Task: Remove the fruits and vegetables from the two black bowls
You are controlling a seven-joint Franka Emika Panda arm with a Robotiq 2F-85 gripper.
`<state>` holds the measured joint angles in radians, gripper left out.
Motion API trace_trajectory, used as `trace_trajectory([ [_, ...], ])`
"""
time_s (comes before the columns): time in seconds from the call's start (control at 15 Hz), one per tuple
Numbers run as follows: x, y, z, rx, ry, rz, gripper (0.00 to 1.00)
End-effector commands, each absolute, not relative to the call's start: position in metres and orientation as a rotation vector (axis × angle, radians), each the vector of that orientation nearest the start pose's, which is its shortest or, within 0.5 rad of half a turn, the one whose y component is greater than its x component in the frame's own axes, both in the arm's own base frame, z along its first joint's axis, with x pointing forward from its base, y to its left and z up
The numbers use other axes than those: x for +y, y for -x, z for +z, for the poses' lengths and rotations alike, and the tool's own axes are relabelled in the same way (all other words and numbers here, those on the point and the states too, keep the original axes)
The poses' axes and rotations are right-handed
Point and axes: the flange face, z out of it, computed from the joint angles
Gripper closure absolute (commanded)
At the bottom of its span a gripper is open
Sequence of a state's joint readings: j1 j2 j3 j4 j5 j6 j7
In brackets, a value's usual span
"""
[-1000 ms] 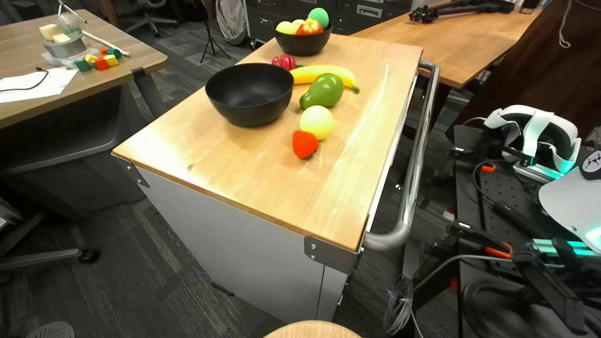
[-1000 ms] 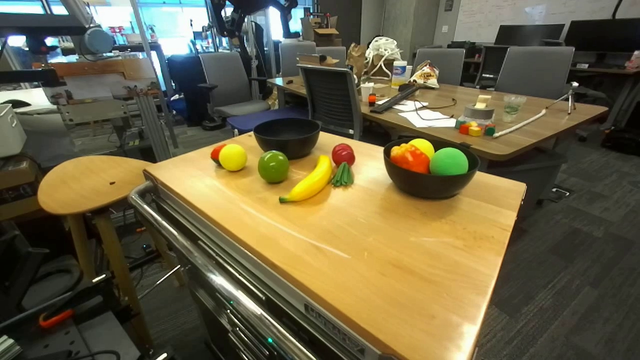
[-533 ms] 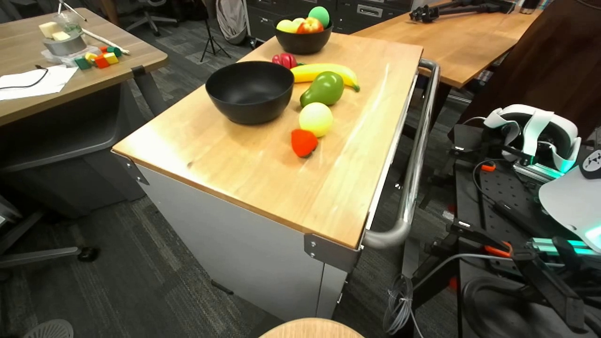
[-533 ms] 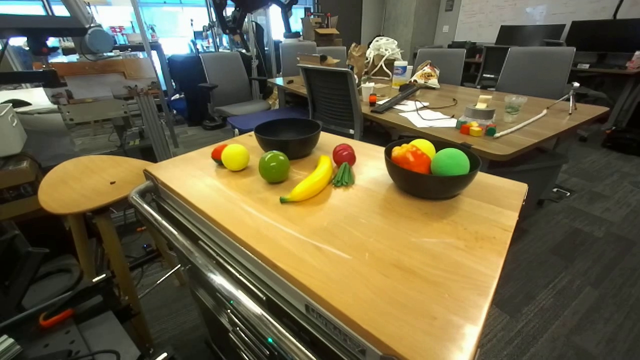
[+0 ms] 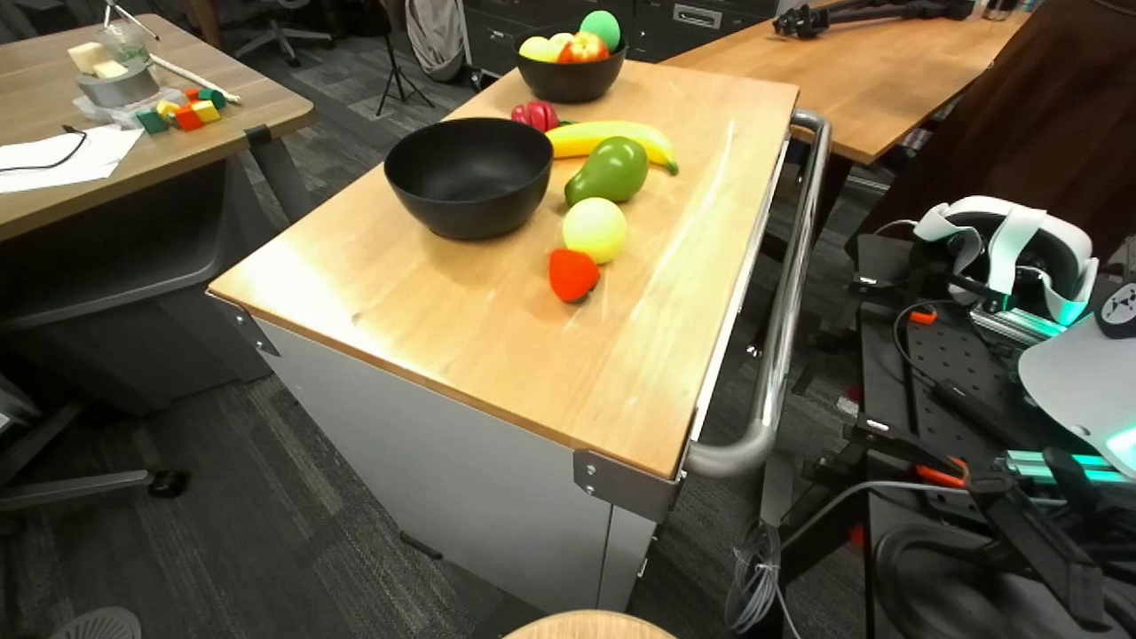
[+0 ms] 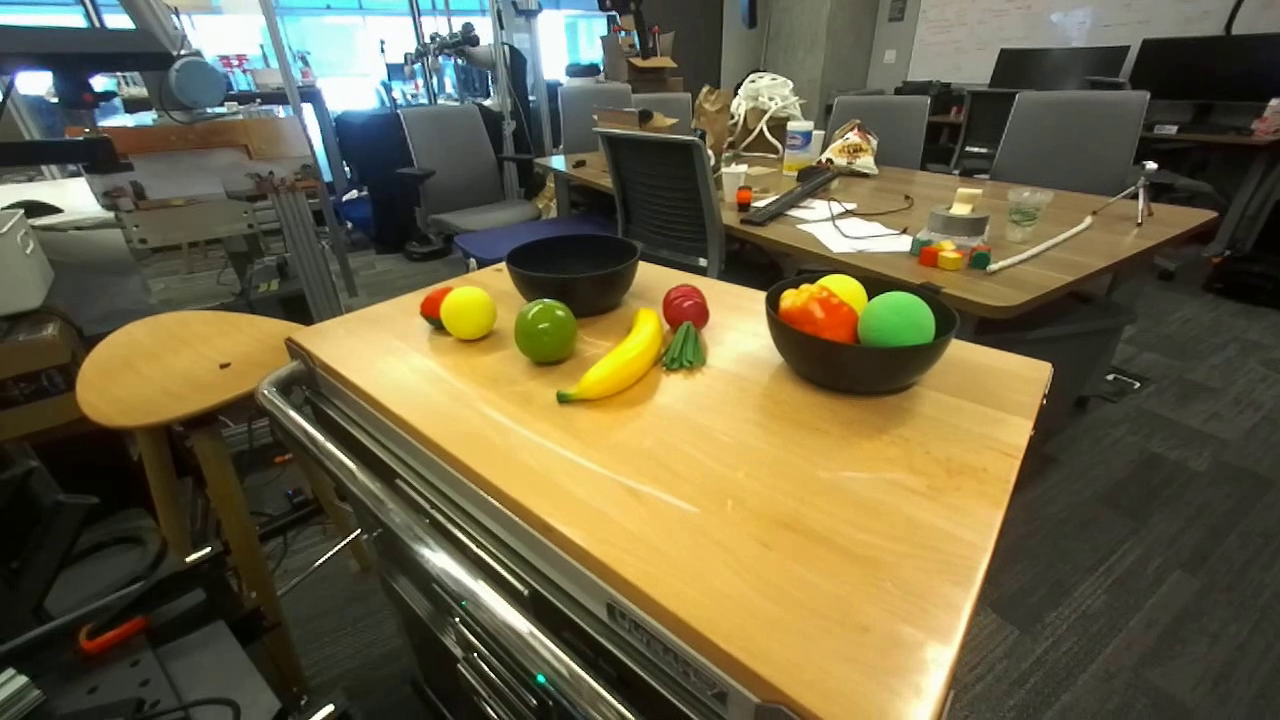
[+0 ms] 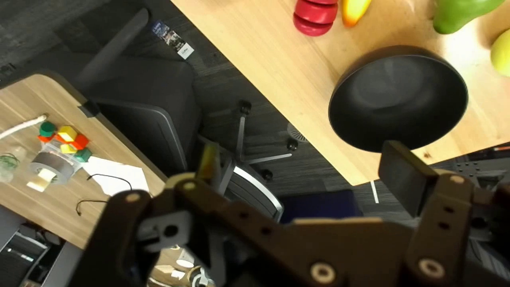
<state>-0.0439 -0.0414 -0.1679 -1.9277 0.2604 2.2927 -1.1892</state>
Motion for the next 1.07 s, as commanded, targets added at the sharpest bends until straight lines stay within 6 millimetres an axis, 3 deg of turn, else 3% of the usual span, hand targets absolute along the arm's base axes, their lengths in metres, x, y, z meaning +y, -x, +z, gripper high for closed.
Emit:
trace_trajectory([
  [0.0,-0.116,-0.571,0.547,-1.288,2.859,-0.726,0.0],
  [0.13,-0.098,-0.575,0.547,-1.321,2.835,-0.728,0.0],
  [0.27,-0.095,-0.577,0.542,-1.292,2.851,-0.696,0.0],
  [0.4,-0.098,-0.585,0.525,-1.075,2.866,-0.596,0.0],
  [0.73,-0.139,-0.603,0.476,-0.71,2.855,-0.447,0.0],
  [0.87,-0.157,-0.602,0.461,-0.553,2.849,-0.416,0.0],
  [0.93,-0.156,-0.597,0.46,-0.492,2.82,-0.399,0.0],
  [1.0,-0.154,-0.594,0.451,-0.603,2.86,-0.408,0.0],
])
